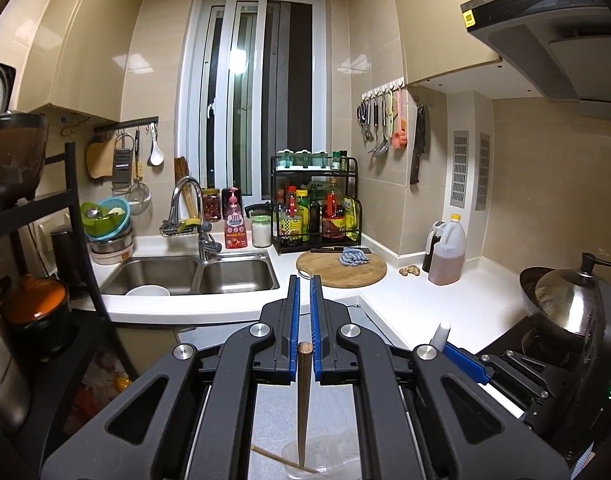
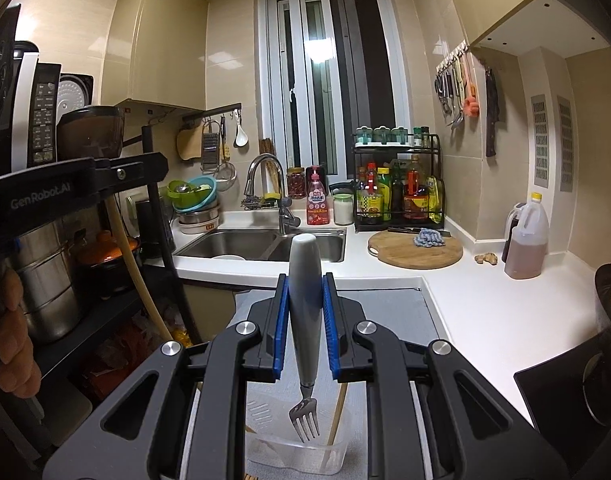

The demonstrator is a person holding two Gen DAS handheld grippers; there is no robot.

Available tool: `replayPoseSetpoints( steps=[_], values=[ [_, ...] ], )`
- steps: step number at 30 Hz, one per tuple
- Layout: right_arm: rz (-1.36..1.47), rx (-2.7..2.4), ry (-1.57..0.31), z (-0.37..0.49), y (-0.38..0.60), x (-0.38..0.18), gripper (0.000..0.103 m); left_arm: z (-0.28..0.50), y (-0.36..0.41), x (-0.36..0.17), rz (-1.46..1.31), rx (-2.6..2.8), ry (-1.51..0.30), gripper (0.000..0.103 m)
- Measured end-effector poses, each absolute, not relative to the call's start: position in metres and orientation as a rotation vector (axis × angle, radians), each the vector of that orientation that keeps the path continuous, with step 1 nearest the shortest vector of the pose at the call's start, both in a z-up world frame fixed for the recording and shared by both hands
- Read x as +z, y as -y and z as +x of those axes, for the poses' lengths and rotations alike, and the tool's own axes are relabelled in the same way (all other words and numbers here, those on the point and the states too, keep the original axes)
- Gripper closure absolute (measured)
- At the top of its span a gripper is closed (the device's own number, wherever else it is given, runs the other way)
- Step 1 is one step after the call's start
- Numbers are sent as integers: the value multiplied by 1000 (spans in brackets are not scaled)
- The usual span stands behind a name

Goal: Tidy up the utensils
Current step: 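Carry the chopstick and fork up into the container and open both tools, then withdraw both open tools from the container back toward the utensils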

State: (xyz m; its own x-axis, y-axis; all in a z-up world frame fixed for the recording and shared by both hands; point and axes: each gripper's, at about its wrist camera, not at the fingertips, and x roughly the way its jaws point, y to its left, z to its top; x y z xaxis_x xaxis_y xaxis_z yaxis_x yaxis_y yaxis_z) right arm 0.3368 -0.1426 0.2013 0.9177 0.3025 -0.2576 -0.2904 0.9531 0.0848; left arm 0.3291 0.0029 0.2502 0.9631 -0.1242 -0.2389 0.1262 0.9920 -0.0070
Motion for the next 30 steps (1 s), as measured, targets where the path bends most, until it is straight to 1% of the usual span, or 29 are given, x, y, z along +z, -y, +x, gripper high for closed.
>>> replayPoseSetpoints(
  steps=[10,16,21,22,23,24,25,26,27,28,29,30],
  values=[
    [64,305,-315,361,143,171,86,354,1,218,0,-121,-261,98],
    [71,301,-347,363,144,154,86,361,1,193,1,-131,-314,98],
    [79,294,-390,361,145,131,86,362,0,160,17,-120,-387,98],
    [80,293,-402,361,145,127,86,361,0,153,25,-117,-405,96],
    [81,292,-411,360,144,123,86,360,-1,148,27,-110,-415,93],
    [82,291,-422,360,144,118,84,360,-3,145,28,-104,-423,74],
    [83,288,-424,359,144,115,83,358,-5,142,27,-91,-427,39],
    [80,283,-427,357,144,112,79,353,-8,140,17,-64,-412,27],
    [76,281,-432,356,144,110,75,349,-11,140,7,-46,-393,18],
    [75,280,-434,353,145,108,72,344,-14,140,-1,-37,-376,18],
    [74,277,-435,351,146,107,66,341,-16,140,-3,-41,-381,17],
    [74,273,-437,348,147,106,63,340,-17,140,-2,-38,-391,16]
  ],
)
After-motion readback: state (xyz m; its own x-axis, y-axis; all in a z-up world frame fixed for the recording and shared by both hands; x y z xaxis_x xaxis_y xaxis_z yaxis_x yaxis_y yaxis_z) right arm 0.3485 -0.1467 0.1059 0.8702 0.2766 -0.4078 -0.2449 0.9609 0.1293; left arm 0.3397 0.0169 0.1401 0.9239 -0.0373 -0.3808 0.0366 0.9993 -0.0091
